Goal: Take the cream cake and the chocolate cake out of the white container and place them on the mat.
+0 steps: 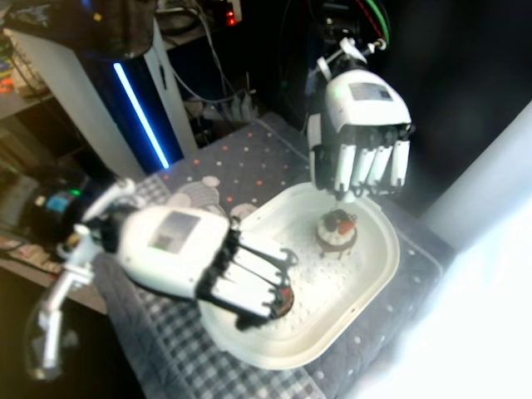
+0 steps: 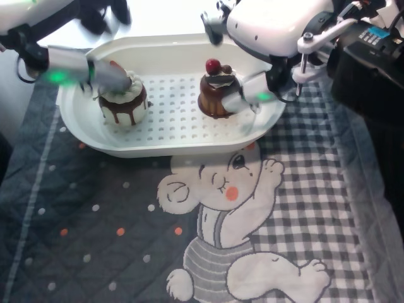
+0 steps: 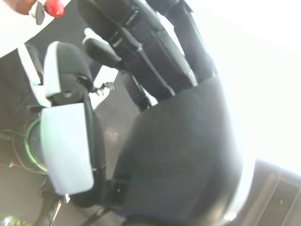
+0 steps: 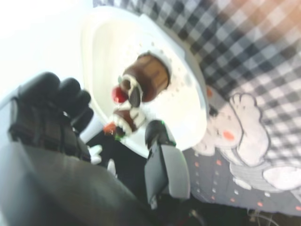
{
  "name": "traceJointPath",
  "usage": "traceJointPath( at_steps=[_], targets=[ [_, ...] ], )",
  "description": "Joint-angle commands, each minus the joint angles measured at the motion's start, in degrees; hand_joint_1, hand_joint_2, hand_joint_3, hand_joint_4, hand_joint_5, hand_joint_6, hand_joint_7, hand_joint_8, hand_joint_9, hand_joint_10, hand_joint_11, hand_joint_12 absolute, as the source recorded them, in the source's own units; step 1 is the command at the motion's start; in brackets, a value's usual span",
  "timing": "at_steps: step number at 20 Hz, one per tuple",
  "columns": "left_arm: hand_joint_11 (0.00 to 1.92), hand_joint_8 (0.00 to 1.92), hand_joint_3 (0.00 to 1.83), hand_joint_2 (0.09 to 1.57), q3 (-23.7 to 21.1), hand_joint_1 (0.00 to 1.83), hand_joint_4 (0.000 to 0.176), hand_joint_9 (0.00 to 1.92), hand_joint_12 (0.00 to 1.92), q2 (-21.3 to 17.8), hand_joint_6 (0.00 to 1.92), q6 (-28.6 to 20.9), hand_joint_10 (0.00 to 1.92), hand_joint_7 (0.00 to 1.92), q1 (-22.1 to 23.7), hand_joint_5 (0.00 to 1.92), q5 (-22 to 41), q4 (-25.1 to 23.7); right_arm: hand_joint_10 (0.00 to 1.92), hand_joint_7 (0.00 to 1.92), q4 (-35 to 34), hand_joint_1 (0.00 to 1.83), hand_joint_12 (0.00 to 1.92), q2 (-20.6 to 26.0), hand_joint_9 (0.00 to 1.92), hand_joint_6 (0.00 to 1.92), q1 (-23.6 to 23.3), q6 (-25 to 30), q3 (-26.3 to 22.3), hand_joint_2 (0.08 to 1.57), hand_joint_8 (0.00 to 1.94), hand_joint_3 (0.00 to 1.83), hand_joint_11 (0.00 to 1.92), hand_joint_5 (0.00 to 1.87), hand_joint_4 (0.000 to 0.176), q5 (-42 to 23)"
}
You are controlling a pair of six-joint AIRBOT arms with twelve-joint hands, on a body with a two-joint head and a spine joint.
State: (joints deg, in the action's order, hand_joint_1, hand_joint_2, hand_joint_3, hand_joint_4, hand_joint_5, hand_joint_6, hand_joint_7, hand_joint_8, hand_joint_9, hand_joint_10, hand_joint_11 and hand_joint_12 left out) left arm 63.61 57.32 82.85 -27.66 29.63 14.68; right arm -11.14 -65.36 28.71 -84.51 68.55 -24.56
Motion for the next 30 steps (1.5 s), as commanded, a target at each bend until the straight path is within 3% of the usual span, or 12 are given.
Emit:
traceJointPath(
  at_steps=[1,5,11,13,18,25,27,30],
  targets=[
    [0.00,0.01,0.02,0.80,0.1,0.63,0.000,0.15,0.92,-0.2,0.02,0.0,0.04,0.13,0.5,0.21,7.8,-0.7,0.22,0.70,0.6,0.82,1.31,0.0,0.65,0.02,-1.1,-0.2,0.1,0.85,0.03,0.00,0.19,0.63,0.000,-6.8],
    [0.00,0.00,0.00,0.81,0.2,0.66,0.000,0.17,1.03,-0.1,0.01,0.0,0.02,0.15,0.3,0.22,7.2,-0.3,0.21,0.72,0.5,0.83,1.32,0.0,0.67,0.01,-1.1,-0.2,0.1,0.83,0.02,0.00,0.20,0.63,0.000,-6.8],
    [0.03,0.02,0.01,0.85,-0.3,0.76,0.000,0.40,1.21,-0.5,0.02,0.0,0.06,0.34,-0.2,0.33,7.6,-0.2,0.15,0.67,0.6,0.83,1.21,-0.3,0.65,0.00,-1.1,-0.2,0.0,0.85,0.00,0.00,0.19,0.59,0.000,-6.8],
    [0.06,0.02,0.01,0.85,3.3,0.76,0.000,0.42,1.23,2.4,0.01,0.0,0.06,0.36,0.9,0.34,2.1,0.6,0.10,0.67,0.3,0.86,1.18,-2.1,0.65,0.00,-1.1,-0.2,1.7,0.83,0.00,0.00,0.18,0.58,0.000,-6.2],
    [0.05,0.00,0.00,0.84,6.3,0.79,0.000,0.45,1.32,4.9,0.00,0.0,0.04,0.38,0.3,0.35,-1.5,2.2,0.08,0.69,-0.8,0.83,1.19,-4.3,0.66,0.00,-1.1,-0.2,4.0,0.84,0.00,0.00,0.15,0.60,0.000,-4.2],
    [0.02,0.01,0.00,0.85,9.3,0.89,0.000,0.49,1.27,7.5,0.00,0.0,0.04,0.42,-1.2,0.39,-4.7,4.8,0.05,0.68,-2.0,0.90,1.20,-6.3,0.67,0.01,-1.1,-0.2,6.2,0.85,0.01,0.00,0.14,0.61,0.000,-2.1],
    [0.00,0.01,0.00,0.82,10.0,0.83,0.000,0.47,1.22,8.2,0.00,0.0,0.03,0.43,-1.5,0.38,-5.5,5.1,0.05,0.71,-2.0,0.91,1.19,-6.4,0.70,0.01,-1.1,-0.2,6.3,0.86,0.02,0.00,0.17,0.64,0.000,-1.6],
    [0.04,0.01,0.00,0.83,10.7,0.76,0.000,0.53,1.30,9.1,0.00,-0.1,0.04,0.49,-2.0,0.40,-6.5,5.3,0.07,0.77,-2.1,0.95,1.19,-6.8,0.77,0.02,-1.1,-0.2,6.6,0.89,0.02,0.00,0.25,0.71,0.000,-1.2]
  ],
)
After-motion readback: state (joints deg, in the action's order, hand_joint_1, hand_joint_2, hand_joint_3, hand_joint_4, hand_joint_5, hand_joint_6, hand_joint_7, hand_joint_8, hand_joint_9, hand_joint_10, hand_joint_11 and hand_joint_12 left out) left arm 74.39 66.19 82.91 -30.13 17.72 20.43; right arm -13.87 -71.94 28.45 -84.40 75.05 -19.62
